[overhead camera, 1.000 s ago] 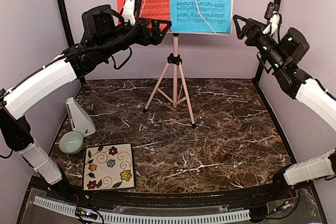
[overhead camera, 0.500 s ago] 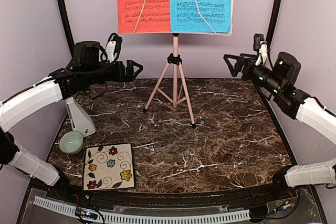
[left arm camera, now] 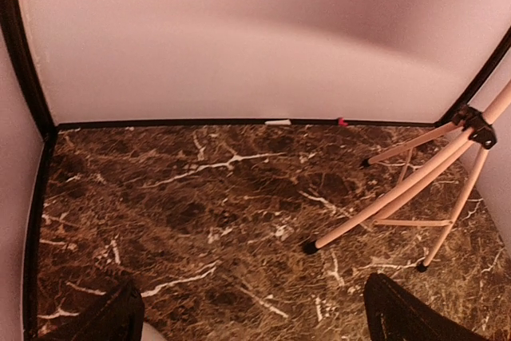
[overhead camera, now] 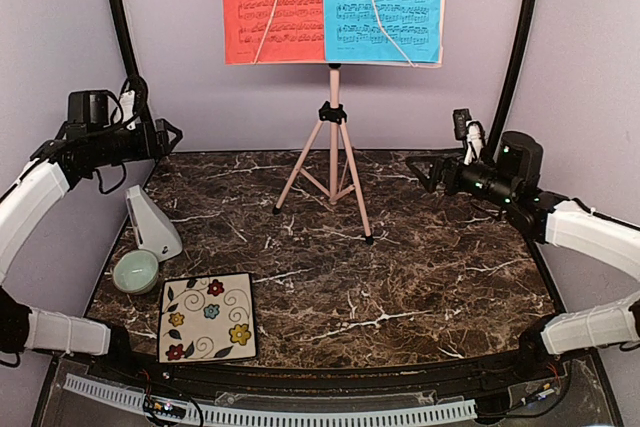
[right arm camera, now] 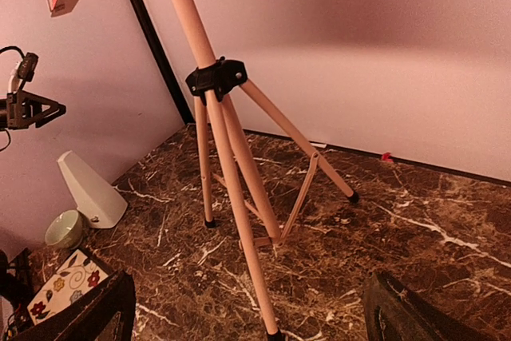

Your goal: Set up the instrument practice props

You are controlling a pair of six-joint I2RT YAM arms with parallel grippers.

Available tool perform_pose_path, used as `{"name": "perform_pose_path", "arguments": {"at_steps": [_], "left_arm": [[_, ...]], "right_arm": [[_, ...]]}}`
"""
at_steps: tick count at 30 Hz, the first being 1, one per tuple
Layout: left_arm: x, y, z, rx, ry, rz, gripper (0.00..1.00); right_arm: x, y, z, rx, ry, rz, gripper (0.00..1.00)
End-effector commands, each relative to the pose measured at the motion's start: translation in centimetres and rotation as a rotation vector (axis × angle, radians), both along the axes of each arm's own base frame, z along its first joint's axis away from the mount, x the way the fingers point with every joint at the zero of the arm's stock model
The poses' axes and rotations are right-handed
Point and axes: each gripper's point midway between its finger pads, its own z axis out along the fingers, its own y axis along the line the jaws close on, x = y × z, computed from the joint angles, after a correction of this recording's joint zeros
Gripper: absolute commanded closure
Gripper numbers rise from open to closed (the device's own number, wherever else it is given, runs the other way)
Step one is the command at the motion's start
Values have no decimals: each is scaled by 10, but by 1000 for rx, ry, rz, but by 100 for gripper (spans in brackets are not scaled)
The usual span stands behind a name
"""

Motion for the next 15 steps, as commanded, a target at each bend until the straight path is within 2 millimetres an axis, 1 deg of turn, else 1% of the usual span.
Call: {"name": "perform_pose_path", "arguments": {"at_steps": [1,5,7,9,12,15], "left_arm": [[-10,38,-18,117,79,90,1],[-12,77,-39,275,179,251,1],[-14,86,-45,324,204,281,1],[-15,84,-48,345,226,250,1],[-17,67,-59,356,287,120,1],[-23,65,-70,410,349,58,1]], "right_arm": [[-8,20,8,72,-28,136,0],[-11,28,9,90,-23,194,0],[-9,29,8,88,-24,193,0],[-9,28,8,80,-33,186,0],[-7,26,7,83,-38,174,0],[-8,27,7,115,-42,179,0]]}}
